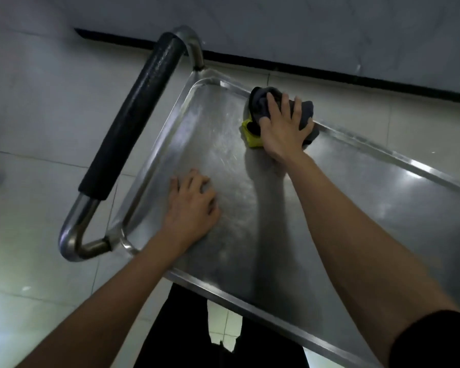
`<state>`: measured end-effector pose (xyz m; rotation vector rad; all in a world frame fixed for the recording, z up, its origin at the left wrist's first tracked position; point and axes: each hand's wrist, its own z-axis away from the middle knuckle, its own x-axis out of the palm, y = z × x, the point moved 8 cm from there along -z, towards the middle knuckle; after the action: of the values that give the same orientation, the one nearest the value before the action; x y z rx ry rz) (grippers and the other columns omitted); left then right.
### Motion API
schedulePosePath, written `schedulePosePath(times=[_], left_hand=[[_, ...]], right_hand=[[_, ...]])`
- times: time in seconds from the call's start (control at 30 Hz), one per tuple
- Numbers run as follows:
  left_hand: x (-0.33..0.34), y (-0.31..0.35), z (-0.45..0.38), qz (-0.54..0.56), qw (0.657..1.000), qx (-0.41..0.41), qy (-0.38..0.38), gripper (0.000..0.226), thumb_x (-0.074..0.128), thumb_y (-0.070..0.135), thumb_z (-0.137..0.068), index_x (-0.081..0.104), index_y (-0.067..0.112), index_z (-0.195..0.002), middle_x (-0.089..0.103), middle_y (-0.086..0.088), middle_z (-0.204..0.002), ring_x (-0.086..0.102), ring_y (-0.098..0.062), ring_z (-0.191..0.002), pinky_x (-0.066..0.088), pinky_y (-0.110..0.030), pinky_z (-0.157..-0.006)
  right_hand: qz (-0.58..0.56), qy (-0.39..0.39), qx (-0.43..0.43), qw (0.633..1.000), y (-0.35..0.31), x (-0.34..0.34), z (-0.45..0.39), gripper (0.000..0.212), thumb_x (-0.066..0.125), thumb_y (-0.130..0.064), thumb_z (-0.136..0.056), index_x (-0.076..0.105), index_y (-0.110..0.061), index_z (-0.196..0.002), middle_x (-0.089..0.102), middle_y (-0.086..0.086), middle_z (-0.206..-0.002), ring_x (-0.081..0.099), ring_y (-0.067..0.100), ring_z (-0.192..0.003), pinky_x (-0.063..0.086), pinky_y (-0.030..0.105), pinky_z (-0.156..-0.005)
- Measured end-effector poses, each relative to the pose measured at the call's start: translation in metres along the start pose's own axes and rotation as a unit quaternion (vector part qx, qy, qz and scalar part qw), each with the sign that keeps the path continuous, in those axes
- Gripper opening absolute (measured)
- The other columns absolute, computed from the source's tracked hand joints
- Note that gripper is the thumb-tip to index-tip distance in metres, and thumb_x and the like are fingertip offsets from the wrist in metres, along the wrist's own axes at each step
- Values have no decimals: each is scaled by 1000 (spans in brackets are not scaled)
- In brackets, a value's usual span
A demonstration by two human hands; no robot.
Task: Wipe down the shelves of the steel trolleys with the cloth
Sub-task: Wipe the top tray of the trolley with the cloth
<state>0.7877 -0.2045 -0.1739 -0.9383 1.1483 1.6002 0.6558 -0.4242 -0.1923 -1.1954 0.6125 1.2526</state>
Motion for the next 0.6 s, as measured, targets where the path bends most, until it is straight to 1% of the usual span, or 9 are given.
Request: schedulePosePath(times=[0.03, 0.1, 0.2, 0.27, 0.33, 0.4, 0.47, 0.53, 0.6], left_hand=[[0, 1, 3, 2, 1000, -13, 7, 23, 64, 32, -88, 71, 14, -99, 55, -13, -134, 39, -37, -138, 31, -65, -109], [-1, 5, 12, -2, 999, -42, 21, 30, 56, 34, -91, 70, 12, -108, 54, -13, -138, 41, -37, -136, 34, -59, -108], [1, 20, 35, 8, 996, -86, 34, 45, 43, 39, -89, 69, 13, -115, 54, -11, -136, 47, -35, -129, 40, -53, -102], [8, 32, 53, 19, 994, -103, 31, 41, 48, 37, -90, 68, 15, -119, 55, -10, -135, 46, -34, -130, 41, -52, -102], [14, 40, 73, 25, 991, -122, 39, 35, 57, 33, -92, 68, 16, -121, 55, -8, -135, 46, -32, -130, 40, -52, -103], [19, 42, 94, 35, 987, -145, 53, 34, 61, 31, -91, 68, 18, -122, 56, -7, -135, 47, -31, -130, 40, -51, -104], [24, 41, 114, 40, 984, -162, 67, 33, 65, 27, -90, 70, 18, -121, 58, -8, -133, 50, -31, -128, 40, -52, -103], [30, 38, 132, 34, 981, -174, 80, 33, 69, 25, -87, 71, 17, -118, 60, -9, -132, 51, -33, -128, 40, -53, -102], [33, 33, 149, 19, 978, -186, 91, 34, 69, 27, -85, 70, 19, -118, 59, -8, -134, 49, -32, -130, 37, -53, -102]], right_hand=[[7, -21, -25, 999, 5, -3, 2, 65, 33, -38, -91, 18, -38, -154, 6, -3, -166, -3, 25, -152, 5, 67, -111], [50, -36, -103, 993, 15, -13, 7, 65, 43, -40, -91, 24, -37, -153, 14, 0, -164, 12, 29, -149, 20, 66, -109], [94, -7, -213, 973, 26, -26, 14, 64, 54, -51, -92, 35, -32, -150, 33, 9, -155, 33, 40, -131, 41, 55, -102], [119, 24, -231, 965, 25, -24, 20, 64, 53, -57, -92, 39, -30, -148, 40, 9, -147, 38, 40, -123, 49, 51, -93], [117, 39, -217, 968, 17, -16, 30, 64, 50, -62, -92, 41, -30, -146, 42, 9, -141, 39, 39, -122, 51, 48, -83], [95, 47, -200, 974, 5, -6, 46, 64, 46, -64, -92, 40, -29, -145, 42, 9, -140, 39, 37, -123, 51, 46, -78], [91, 53, -201, 974, -14, 8, 67, 65, 40, -65, -94, 37, -28, -147, 40, 11, -142, 38, 37, -124, 52, 46, -78], [95, 35, -209, 973, -37, 27, 91, 67, 35, -63, -95, 30, -26, -151, 37, 13, -145, 36, 37, -127, 52, 46, -80], [98, 12, -230, 968, -56, 43, 110, 68, 38, -57, -94, 27, -24, -153, 34, 14, -150, 35, 39, -128, 53, 49, -84]])
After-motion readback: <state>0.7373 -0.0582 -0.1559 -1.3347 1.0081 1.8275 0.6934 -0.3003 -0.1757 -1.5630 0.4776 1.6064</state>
